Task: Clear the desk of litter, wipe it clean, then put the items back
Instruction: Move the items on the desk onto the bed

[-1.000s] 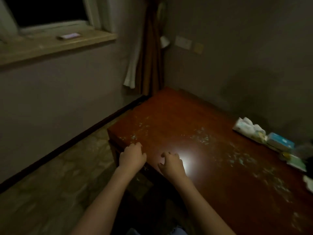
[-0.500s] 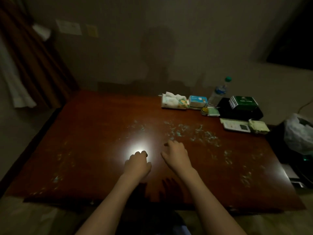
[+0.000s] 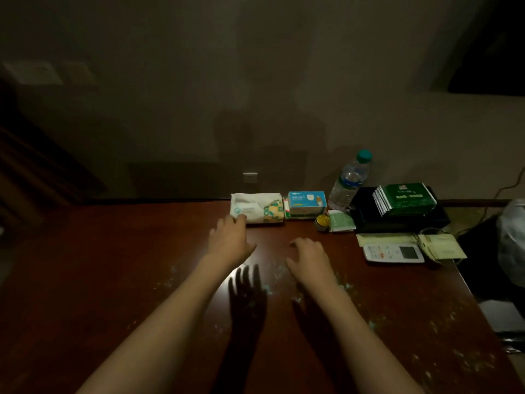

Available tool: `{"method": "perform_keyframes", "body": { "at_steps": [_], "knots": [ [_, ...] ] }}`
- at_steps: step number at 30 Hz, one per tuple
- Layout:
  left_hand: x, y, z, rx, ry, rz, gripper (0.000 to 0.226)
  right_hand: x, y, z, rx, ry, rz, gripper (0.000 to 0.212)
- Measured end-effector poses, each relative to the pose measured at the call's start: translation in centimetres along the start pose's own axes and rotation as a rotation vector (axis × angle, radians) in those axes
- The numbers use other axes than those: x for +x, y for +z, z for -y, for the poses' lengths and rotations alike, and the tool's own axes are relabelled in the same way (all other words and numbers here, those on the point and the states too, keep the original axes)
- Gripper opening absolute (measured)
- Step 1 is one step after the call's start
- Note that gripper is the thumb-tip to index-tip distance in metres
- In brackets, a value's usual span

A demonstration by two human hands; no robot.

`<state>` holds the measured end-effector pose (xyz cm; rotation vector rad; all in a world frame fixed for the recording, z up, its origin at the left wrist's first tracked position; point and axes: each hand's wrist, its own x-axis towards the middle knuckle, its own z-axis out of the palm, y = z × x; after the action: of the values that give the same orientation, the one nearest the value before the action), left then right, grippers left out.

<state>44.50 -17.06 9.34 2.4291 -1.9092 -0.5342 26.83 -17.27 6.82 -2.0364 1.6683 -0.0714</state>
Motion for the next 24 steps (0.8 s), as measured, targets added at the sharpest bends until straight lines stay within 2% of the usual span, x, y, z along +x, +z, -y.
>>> {"method": "perform_keyframes", "body": {
  "at_steps": [4, 7, 13, 15, 20, 24],
  "knots": [
    [7.2, 1.2, -2.8, 0.074, 0.032, 0.007, 0.098, 6.6, -2.7, -4.7, 0.07, 0.089, -0.042, 0.046],
    [11.6, 2.8, -4.0, 0.183, 0.072, 0.08, 0.111, 11.7, -4.0, -6.4, 0.035, 0.057, -0.063, 0.056],
    [17.7, 5.1, -3.8, 0.351, 0.13, 0.253, 0.124, 19.4, -4.2, -7.7, -0.215, -0.071, 0.142, 0.09],
    [19.2, 6.0, -3.1, 0.369, 0.124, 0.317, 0.126, 20.8, -3.8, -8.2, -0.248, -0.096, 0.211, 0.095],
    [20.7, 7.7, -1.8, 0.4, 0.145, 0.288, 0.114, 22.6, -1.9, -9.1, -0.299, -0.122, 0.245, 0.086],
    [20.3, 7.5, -1.7, 0.411, 0.121, 0.243, 0.107, 22.2, -1.8, -8.7, -0.247, -0.142, 0.136, 0.075]
  ]
}}
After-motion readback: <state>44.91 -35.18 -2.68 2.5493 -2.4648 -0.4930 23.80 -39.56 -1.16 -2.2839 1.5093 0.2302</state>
